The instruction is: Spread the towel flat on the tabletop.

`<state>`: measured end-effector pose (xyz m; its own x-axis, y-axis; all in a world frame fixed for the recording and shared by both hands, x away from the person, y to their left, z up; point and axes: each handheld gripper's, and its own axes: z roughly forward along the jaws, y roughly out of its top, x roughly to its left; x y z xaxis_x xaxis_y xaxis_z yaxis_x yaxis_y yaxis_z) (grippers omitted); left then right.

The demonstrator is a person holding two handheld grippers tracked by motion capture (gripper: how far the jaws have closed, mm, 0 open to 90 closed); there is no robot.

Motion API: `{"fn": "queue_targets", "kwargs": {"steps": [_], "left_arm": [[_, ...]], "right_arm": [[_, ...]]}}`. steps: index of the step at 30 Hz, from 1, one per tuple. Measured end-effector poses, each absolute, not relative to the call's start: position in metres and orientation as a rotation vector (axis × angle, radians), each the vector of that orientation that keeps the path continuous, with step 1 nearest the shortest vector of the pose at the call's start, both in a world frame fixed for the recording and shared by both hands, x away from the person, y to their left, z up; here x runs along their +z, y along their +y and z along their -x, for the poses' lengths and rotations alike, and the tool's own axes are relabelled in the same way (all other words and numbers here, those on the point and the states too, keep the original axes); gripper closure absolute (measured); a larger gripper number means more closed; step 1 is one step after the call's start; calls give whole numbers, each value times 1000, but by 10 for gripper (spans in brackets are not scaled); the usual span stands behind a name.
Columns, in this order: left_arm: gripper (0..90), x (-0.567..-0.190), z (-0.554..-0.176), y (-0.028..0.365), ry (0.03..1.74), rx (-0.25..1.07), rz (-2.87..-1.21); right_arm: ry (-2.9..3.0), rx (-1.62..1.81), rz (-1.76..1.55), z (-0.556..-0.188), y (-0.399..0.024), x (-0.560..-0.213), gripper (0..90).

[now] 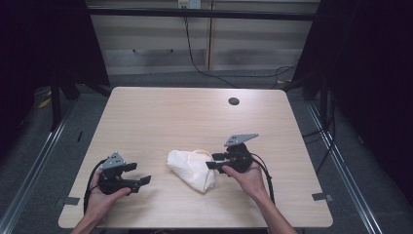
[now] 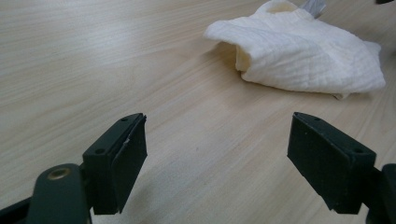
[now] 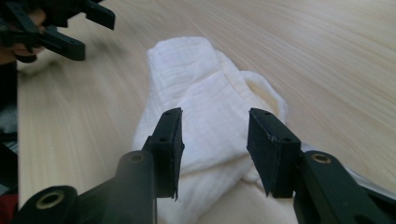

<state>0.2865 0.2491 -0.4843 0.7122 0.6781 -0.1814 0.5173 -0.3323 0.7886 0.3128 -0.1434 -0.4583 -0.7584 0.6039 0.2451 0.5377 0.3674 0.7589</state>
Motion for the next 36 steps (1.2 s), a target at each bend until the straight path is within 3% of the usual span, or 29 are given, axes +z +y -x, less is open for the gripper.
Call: {"fn": "queue_targets", "kwargs": {"steps": [9,12,15,18,21,30,36], "left_arm": [[196,-485,-287,250,910,220,-2010],[196,-485,-286,250,912,221,-2011],[196,-485,-287,250,910,224,-2016],[196,-485,-286,250,909,224,-2017],[196,-485,-286,250,909,227,-2019],[200,-486,-287,247,911,216,-2032],[211,-487,-288,243,902,204,-2036]], "right_arm": [[2608,1261,-1092,-319,-120,-492,501],[2595,1246,-1078,-316,-120,-498,543],[2614,1178,-1065,-312,-121,-495,680],[2629,1144,-1056,-307,-128,-494,756],[2631,1153,-1073,-301,-141,-494,797],[2605,1159,-1130,-280,-179,-494,822],[2576,1182,-1147,-264,-182,-496,818]]}}
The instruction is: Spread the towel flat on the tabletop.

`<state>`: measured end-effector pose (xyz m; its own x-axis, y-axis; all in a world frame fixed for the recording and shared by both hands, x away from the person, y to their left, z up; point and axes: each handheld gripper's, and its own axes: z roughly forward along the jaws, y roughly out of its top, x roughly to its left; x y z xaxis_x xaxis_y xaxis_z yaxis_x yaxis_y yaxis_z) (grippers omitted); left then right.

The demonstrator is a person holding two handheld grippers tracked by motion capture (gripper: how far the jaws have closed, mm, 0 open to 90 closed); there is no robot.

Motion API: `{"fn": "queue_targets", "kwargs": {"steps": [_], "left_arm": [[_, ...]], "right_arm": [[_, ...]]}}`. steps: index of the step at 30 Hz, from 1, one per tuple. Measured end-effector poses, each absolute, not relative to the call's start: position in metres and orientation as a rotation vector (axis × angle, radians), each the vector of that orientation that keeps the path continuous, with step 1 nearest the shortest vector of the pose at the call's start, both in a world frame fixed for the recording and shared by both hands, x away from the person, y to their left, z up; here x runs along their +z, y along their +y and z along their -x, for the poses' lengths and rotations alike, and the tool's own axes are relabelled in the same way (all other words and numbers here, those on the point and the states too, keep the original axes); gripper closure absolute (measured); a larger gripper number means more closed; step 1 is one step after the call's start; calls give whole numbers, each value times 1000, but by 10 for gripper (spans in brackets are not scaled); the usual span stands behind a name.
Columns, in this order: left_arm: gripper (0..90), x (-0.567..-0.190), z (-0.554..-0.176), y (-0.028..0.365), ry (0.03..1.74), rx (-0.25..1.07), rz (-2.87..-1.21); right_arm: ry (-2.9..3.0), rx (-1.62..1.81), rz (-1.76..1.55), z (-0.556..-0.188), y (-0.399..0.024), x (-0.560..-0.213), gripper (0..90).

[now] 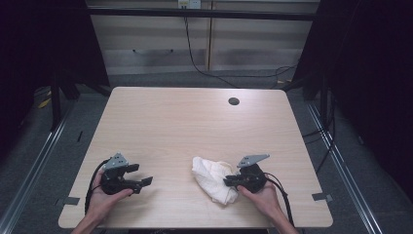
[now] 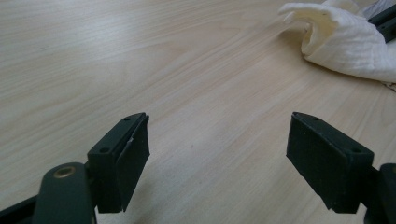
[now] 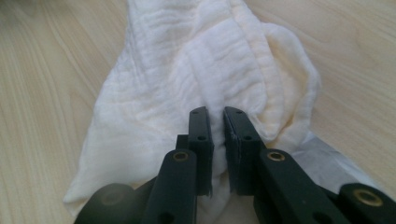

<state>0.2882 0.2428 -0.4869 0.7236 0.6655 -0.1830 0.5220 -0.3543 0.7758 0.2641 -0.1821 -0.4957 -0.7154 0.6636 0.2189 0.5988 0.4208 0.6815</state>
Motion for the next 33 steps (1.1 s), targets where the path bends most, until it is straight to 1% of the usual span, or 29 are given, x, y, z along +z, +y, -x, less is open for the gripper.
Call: {"fn": "queue_targets", "kwargs": {"steps": [6,12,13,15,17,21,24,27,30,31,32,33], "left_arm": [[213,-486,-290,242,916,190,-2020],[245,-481,-287,235,892,168,-2030],[261,-479,-287,234,888,168,-2027],[268,-475,-288,232,879,151,-2011],[297,-470,-290,229,856,133,-1997],[264,-462,-296,216,828,127,-2010],[260,-457,-305,205,800,113,-2016],[260,-455,-317,192,771,61,-2018],[292,-454,-328,177,758,51,-2030],[327,-454,-332,173,751,48,-2039],[343,-454,-336,168,749,47,-2047],[338,-454,-340,164,755,56,-2051]], "right_arm": [[2561,1210,-1167,-265,-176,-497,794],[2560,1216,-1147,-269,-164,-496,723],[2559,1223,-1142,-269,-164,-496,697],[2540,1236,-1139,-268,-164,-493,622],[2503,1276,-1165,-267,-169,-488,546],[2432,1315,-1205,-266,-184,-477,483],[2398,1325,-1232,-268,-195,-473,471],[2379,1334,-1260,-267,-199,-472,469],[2382,1339,-1252,-267,-201,-471,469],[2384,1341,-1250,-266,-202,-471,470],[2384,1340,-1250,-266,-202,-471,470],[2386,1337,-1251,-266,-203,-471,470]]}}
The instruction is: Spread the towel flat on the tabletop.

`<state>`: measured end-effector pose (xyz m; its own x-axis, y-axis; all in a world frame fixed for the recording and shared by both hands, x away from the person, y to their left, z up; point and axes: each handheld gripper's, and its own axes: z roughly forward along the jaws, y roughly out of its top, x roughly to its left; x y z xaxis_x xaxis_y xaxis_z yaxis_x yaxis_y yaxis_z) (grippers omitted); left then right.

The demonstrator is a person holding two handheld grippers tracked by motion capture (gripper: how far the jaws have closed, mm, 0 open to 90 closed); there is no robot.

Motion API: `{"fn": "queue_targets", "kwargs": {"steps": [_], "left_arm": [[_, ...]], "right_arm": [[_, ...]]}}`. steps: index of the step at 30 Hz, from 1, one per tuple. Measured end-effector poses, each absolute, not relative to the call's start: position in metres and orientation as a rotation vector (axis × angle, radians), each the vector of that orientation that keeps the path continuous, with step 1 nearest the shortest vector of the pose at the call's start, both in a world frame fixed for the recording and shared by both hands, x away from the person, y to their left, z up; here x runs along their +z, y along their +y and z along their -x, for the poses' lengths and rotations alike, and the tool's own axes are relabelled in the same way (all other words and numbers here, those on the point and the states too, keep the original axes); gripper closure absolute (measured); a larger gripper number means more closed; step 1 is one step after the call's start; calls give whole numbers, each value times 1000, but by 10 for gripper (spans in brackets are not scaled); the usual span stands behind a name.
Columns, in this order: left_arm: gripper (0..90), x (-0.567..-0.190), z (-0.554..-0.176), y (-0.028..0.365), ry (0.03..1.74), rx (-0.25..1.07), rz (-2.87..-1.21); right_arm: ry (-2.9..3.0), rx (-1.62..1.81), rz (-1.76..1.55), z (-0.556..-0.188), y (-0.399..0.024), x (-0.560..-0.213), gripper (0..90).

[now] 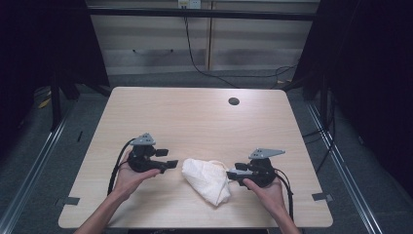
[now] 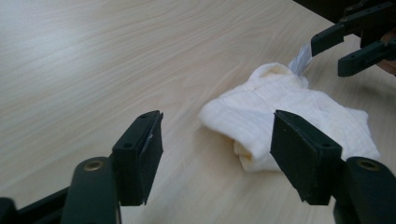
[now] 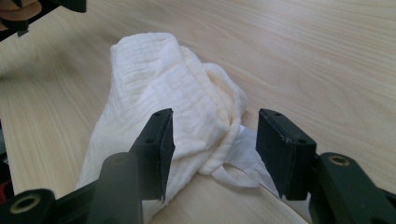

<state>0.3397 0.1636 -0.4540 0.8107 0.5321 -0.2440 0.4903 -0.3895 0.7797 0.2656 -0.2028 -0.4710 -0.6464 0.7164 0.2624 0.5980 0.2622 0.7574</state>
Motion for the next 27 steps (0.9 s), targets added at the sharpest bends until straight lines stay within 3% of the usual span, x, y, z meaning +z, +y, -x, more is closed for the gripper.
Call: {"fn": "queue_targets", "kwargs": {"steps": [7,10,13,24,27], "left_arm": [[351,-464,-358,144,811,27,-2026],[472,-475,-357,142,797,50,-2036],[504,-482,-357,138,790,17,-2051],[488,-498,-354,120,756,-59,-2147],[631,-503,-350,118,730,-31,-2174]], "right_arm": [[2374,1339,-1257,-265,-207,-470,463],[2370,1337,-1264,-264,-208,-471,459],[2375,1334,-1265,-264,-208,-474,457],[2395,1328,-1282,-263,-206,-478,453],[2391,1327,-1286,-262,-208,-478,451]]}}
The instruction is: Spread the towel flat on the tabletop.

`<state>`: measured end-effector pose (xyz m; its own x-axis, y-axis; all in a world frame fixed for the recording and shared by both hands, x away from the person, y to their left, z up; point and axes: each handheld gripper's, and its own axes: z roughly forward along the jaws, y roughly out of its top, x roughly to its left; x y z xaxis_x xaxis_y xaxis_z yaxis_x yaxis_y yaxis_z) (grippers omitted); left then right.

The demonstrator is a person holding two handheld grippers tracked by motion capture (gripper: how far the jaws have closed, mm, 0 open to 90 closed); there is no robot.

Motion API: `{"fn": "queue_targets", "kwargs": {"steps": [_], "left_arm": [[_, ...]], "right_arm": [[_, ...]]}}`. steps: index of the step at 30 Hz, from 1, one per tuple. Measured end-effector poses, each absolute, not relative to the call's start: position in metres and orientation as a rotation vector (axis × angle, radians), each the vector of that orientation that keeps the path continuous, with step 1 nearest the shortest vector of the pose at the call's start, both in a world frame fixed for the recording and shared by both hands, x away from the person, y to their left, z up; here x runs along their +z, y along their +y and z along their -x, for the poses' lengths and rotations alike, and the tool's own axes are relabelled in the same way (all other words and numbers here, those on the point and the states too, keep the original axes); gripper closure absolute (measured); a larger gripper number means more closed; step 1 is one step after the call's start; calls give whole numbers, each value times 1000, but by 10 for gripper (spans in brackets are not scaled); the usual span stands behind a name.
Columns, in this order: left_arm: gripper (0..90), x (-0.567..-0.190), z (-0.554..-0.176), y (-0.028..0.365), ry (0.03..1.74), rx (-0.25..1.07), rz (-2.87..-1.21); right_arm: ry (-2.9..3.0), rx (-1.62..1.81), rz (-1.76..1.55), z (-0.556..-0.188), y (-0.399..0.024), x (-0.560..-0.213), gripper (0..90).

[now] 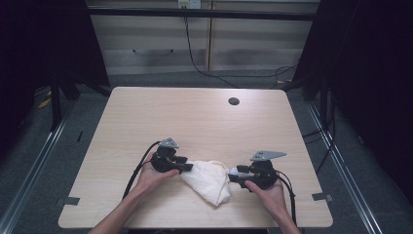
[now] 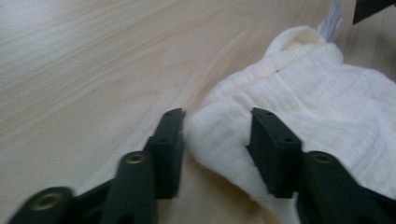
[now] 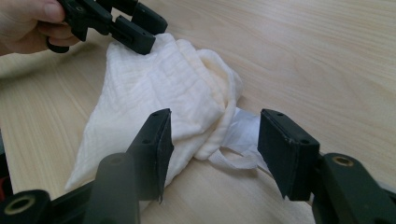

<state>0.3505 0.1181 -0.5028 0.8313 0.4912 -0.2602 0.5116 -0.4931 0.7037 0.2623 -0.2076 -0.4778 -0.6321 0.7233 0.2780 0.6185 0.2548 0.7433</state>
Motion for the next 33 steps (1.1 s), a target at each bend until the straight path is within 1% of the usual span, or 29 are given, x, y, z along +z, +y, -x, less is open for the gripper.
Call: {"fn": "queue_targets", "kwargs": {"steps": [2,3,4,5,10,16,21,25,33], "left_arm": [[757,-503,-348,116,712,-13,-2190],[806,-502,-347,116,708,8,-2181],[844,-499,-348,117,706,12,-2174],[861,-497,-349,119,705,11,-2161],[879,-490,-350,126,698,15,-2130],[880,-471,-349,133,686,18,-2036],[881,-449,-346,133,654,63,-1965],[882,-430,-347,130,624,103,-1954],[882,-374,-352,124,557,199,-1902]], "right_arm": [[2391,1323,-1285,-262,-208,-478,448],[2391,1324,-1287,-262,-208,-478,448],[2389,1327,-1284,-262,-208,-478,447],[2388,1325,-1292,-262,-208,-477,446],[2378,1311,-1300,-264,-210,-478,445],[2365,1319,-1294,-264,-211,-475,441],[2347,1324,-1293,-265,-213,-471,438],[2338,1332,-1297,-266,-213,-469,436],[2325,1338,-1288,-265,-215,-466,434]]}}
